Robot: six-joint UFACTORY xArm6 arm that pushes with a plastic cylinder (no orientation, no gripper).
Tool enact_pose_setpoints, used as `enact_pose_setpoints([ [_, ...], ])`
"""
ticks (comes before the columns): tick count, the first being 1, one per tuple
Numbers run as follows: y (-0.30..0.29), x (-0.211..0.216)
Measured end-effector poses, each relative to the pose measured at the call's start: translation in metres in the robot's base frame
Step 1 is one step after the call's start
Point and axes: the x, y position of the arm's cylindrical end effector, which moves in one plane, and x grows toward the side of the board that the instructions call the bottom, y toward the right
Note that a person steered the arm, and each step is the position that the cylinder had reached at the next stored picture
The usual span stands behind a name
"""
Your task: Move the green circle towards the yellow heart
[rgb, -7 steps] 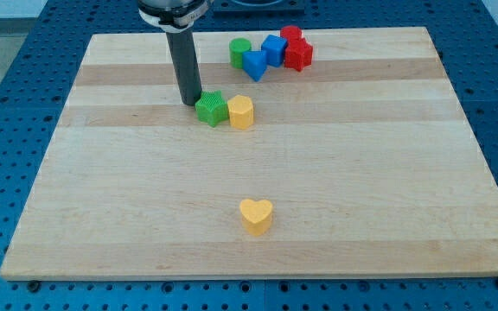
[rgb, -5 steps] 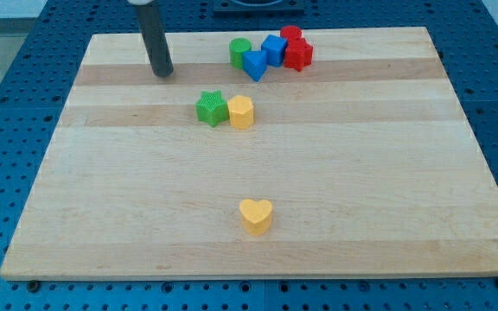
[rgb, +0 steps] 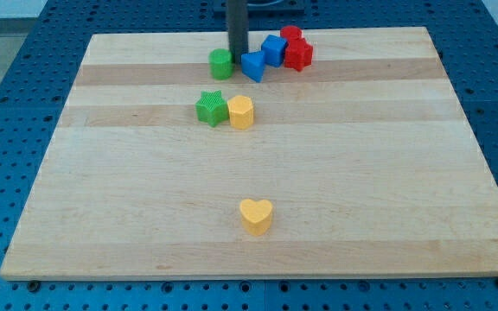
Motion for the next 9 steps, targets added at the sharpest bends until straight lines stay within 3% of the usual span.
enact_pose_setpoints([
  [1,-0.017,0.004],
  [3,-0.044,0.066],
  [5,-0.06,0.021],
  [7,-0.083,0.121],
  [8,-0.084,0.121],
  [9,-0.123,0.129],
])
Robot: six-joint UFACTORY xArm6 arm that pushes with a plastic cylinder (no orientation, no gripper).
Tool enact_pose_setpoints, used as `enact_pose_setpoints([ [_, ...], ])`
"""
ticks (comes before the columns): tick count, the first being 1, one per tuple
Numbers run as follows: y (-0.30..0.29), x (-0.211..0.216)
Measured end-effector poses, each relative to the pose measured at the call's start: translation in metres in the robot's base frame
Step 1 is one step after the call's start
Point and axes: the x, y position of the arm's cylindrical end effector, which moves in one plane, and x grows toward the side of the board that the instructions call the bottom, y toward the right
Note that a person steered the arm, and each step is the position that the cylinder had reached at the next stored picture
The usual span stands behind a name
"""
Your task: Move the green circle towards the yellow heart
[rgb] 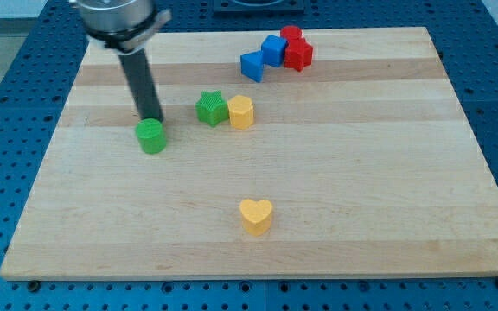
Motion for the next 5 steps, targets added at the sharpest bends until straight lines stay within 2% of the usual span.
enact_pose_setpoints([
  [1,-0.017,0.022],
  [2,0.014,0.035],
  [3,0.08,0.035],
  [4,0.042,0.059],
  [5,-0.03,0.093],
])
